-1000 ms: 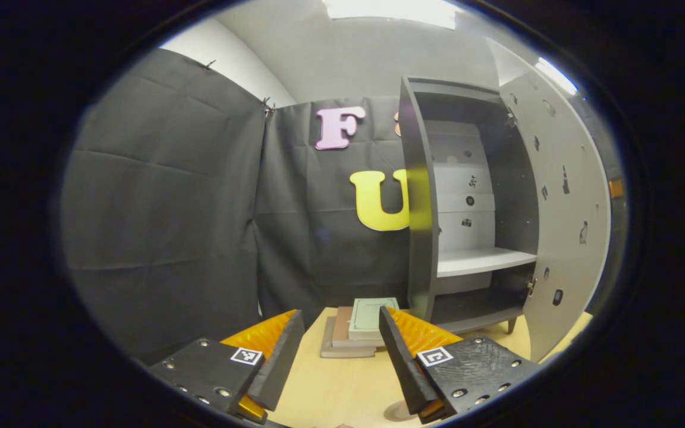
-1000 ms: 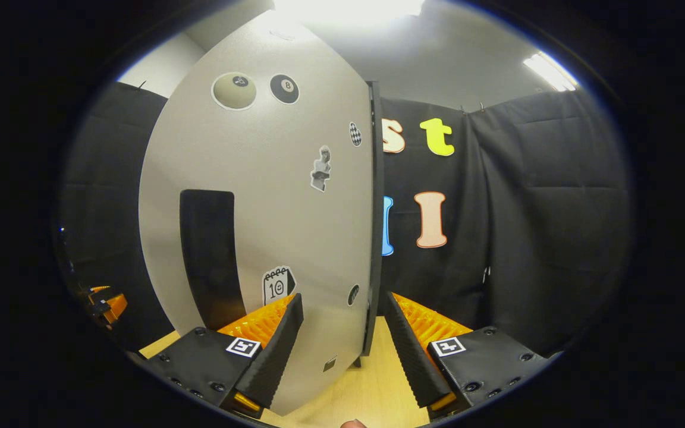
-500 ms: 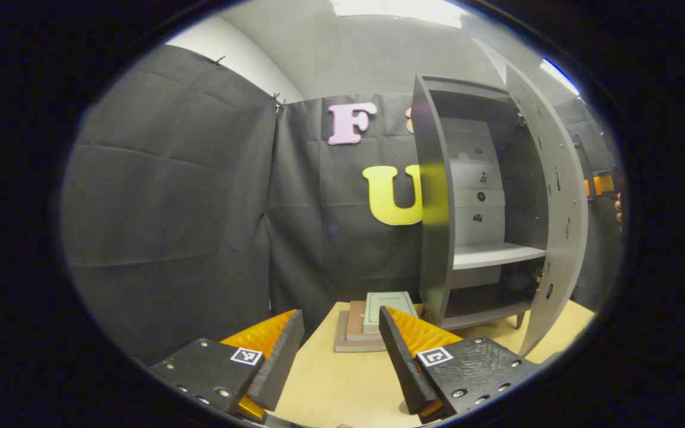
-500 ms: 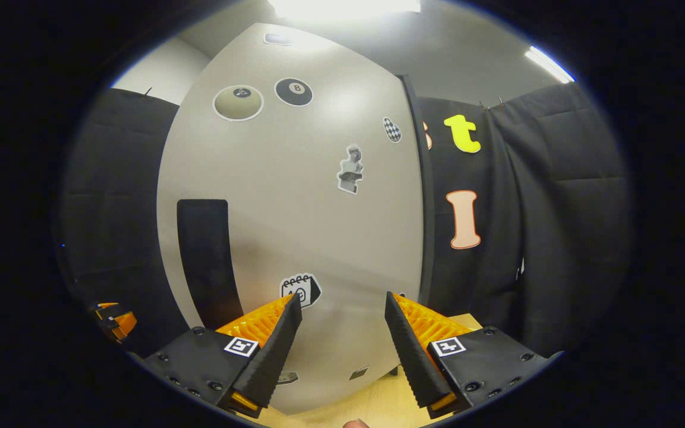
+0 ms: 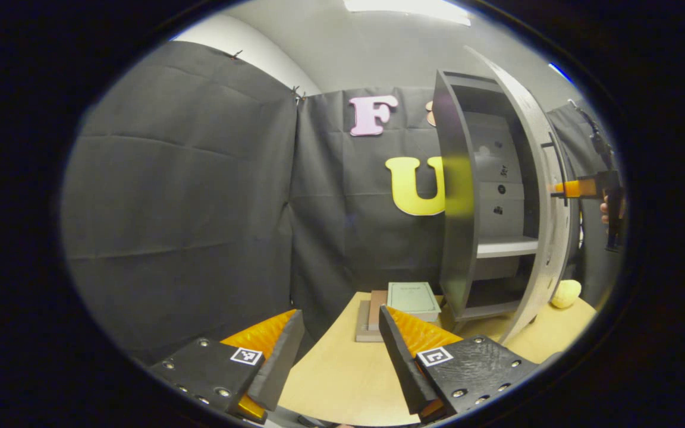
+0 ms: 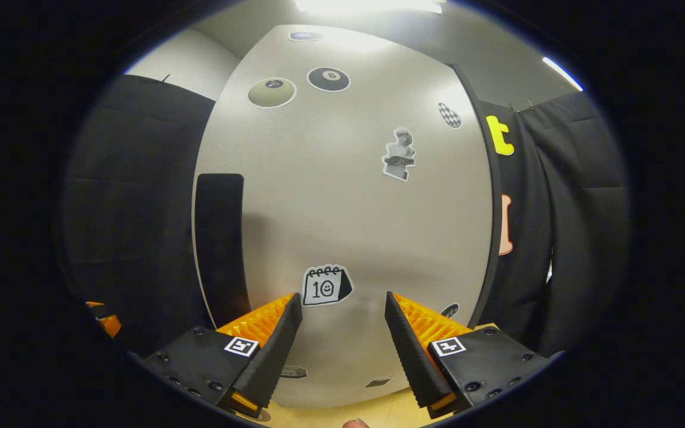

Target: Open the cabinet door with the right hand, grasp the bottle in the cabinet with the left hand and place it on the coaster, then close the cabinet door with the right hand.

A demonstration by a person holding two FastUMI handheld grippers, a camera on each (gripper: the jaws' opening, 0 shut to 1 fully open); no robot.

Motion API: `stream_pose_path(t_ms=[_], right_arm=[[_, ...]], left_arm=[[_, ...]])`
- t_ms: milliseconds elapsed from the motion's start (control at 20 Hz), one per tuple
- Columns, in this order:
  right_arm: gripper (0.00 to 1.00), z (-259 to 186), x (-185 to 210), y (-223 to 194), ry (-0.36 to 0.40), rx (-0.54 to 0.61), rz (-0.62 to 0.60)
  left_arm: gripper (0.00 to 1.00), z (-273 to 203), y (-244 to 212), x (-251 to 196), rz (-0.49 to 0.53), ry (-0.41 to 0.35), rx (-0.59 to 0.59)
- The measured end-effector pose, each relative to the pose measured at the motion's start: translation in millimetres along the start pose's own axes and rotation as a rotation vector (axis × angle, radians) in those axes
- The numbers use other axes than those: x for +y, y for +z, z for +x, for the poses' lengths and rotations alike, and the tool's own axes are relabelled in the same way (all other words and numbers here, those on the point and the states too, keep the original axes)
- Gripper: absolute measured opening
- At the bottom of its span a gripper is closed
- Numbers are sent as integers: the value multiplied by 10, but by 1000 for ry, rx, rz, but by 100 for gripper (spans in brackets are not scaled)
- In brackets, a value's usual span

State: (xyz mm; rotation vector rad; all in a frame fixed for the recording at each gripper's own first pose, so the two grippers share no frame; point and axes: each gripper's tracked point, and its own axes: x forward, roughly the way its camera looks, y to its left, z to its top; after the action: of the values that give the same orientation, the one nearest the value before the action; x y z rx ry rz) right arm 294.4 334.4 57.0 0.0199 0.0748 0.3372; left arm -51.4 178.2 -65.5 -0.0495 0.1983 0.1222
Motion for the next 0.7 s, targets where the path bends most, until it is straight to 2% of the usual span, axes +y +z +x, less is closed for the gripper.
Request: stream_pose_path(t_ms=[100, 150, 200, 250, 300, 350, 450, 500, 600, 700], right_arm=[[87, 42, 59, -2, 11, -6, 3], [87, 39, 78, -7, 13, -7, 0], [87, 24, 87, -5, 15, -14, -4], [90, 23, 107, -11, 18, -17, -9], [87, 11, 119, -17, 19, -19, -10], [90, 0, 132, -29, 19, -20, -8], [88, -57, 122, -87, 26, -12, 4], [93, -113, 111, -92, 40, -16, 12], [95, -290, -33, -67, 46, -24, 5], [98, -605, -205, -50, 44, -29, -6]], left_arm=[[79, -14, -34, 52, -2, 11, 3], [76, -38, -48, 70, -1, 16, 6], [79, -57, -56, 89, 0, 21, 7], [79, -84, -55, 92, -3, 23, 10], [76, -96, -53, 77, -5, 24, 14], [76, -113, -63, 57, -8, 25, 18], [76, -152, -12, -22, -2, 26, 14], [79, -172, 33, -76, 7, 26, 6], [76, -196, 106, -216, 21, 27, -13], [78, -207, 173, -477, 13, 8, -23]])
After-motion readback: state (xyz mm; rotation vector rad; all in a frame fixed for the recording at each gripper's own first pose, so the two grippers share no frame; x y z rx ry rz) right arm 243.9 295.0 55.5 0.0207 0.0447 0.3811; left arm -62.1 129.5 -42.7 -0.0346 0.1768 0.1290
